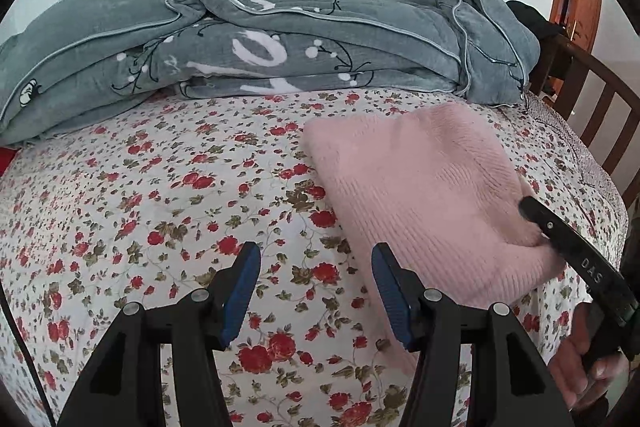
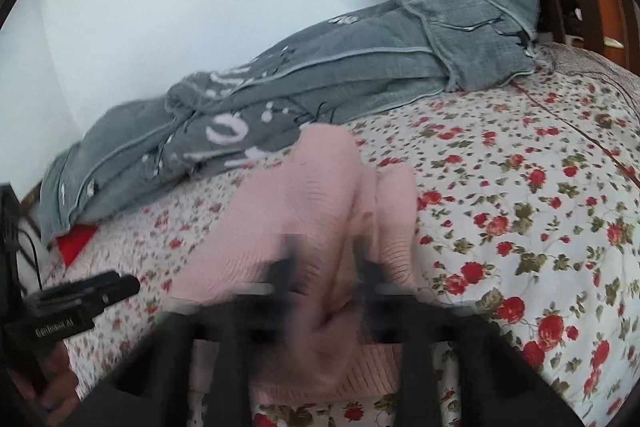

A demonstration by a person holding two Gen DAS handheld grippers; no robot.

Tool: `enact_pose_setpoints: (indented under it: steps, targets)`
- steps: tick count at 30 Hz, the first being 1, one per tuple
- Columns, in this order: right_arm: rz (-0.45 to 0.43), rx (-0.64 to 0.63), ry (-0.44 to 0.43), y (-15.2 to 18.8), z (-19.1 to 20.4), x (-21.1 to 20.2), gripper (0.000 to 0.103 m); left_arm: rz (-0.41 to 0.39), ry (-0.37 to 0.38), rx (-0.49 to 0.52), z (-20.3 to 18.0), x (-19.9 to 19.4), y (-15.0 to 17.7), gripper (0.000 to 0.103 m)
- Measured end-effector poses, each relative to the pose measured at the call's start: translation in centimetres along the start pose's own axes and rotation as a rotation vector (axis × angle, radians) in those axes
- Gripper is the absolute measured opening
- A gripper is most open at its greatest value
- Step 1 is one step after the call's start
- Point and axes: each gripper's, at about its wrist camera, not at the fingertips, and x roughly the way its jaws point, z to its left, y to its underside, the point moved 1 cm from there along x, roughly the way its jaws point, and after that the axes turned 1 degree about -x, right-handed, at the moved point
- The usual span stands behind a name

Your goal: Fold small clothes

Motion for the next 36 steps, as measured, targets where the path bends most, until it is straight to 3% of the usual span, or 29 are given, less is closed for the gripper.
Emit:
enact_pose_setpoints:
  steps: [3, 4, 6, 8, 10, 14, 15, 16, 18, 20, 22, 24, 26, 29, 30, 31, 32, 34, 36]
  targets:
    - [-0.086, 0.033, 0.027, -0.3, -1.8, -2.0, 0.004, 0.009, 0.004, -0.010, 0.2, 0.1, 0.3, 0.056]
    - [-0.096, 0.086, 0.000, -0.4, -3.3, -2.6, 0.004, 0.006, 0.012, -0.014, 0.3, 0.1, 0.4, 0.056]
    - [-0.048, 0.158, 0.007, 0.0, -5.5, -2.2, 0.004, 0.003, 0.046, -0.038, 0.7, 0.2, 0.4, 0.056]
    - [0.055, 0.145, 0.054, 0.9, -6.1, -0.2, 0.004, 0.012, 0.093, -0.077, 0.9, 0.9, 0.2, 0.056]
    - [0.119, 0.151, 0.047, 2.1, -6.4, 1.0, 0.004, 0.035, 0.155, -0.120, 0.9, 1.8, -0.1, 0.056]
    - [-0.013, 0.098, 0.097, 0.1, -6.6, -2.9, 0.010, 0.054, 0.256, -0.158, 0.7, 3.6, -0.9, 0.056]
    - [-0.042, 0.107, 0.091, -0.8, -6.9, -3.8, 0.022, 0.059, 0.273, -0.166, 0.8, 4.1, -1.2, 0.058]
    - [-0.056, 0.121, 0.073, -1.6, -7.1, -4.4, 0.048, 0.073, 0.299, -0.187, 1.0, 4.9, -1.5, 0.060]
    - [-0.085, 0.149, -0.006, -3.6, -7.1, -4.9, 0.074, 0.100, 0.353, -0.228, 1.4, 6.3, -1.8, 0.060]
    - [-0.065, 0.136, -0.047, -5.0, -6.0, -4.0, 0.074, 0.149, 0.428, -0.270, 1.4, 8.5, -1.7, 0.060]
    - [0.023, 0.099, -0.072, -5.8, -4.4, -1.2, 0.077, 0.199, 0.492, -0.305, 0.9, 10.7, -1.4, 0.061]
    - [0.169, 0.066, -0.037, -4.9, -3.3, 2.6, 0.077, 0.218, 0.533, -0.347, 0.8, 12.0, -1.0, 0.062]
    - [0.255, 0.051, 0.018, -3.3, -3.4, 4.8, 0.077, 0.222, 0.563, -0.383, 0.8, 12.5, -0.8, 0.056]
    - [0.252, 0.120, 0.025, -1.3, -5.0, 5.4, 0.078, 0.208, 0.556, -0.374, 0.5, 12.0, -1.1, 0.044]
    - [0.259, 0.144, 0.013, -1.2, -5.3, 5.5, 0.070, 0.196, 0.545, -0.354, 0.2, 11.5, -1.3, 0.040]
    - [0.271, 0.154, -0.040, -1.3, -5.2, 5.5, 0.040, 0.188, 0.536, -0.343, 0.2, 11.2, -1.6, 0.038]
    - [0.279, 0.151, -0.062, -1.5, -4.5, 5.3, 0.039, 0.178, 0.528, -0.341, 0.3, 10.7, -1.9, 0.035]
    - [0.240, 0.076, -0.028, -2.2, -2.6, 4.5, 0.028, 0.170, 0.544, -0.357, 1.3, 9.6, -2.6, 0.034]
    - [0.235, 0.084, -0.117, -2.8, -0.9, 4.4, 0.025, 0.134, 0.510, -0.359, 3.3, 8.1, -3.3, 0.034]
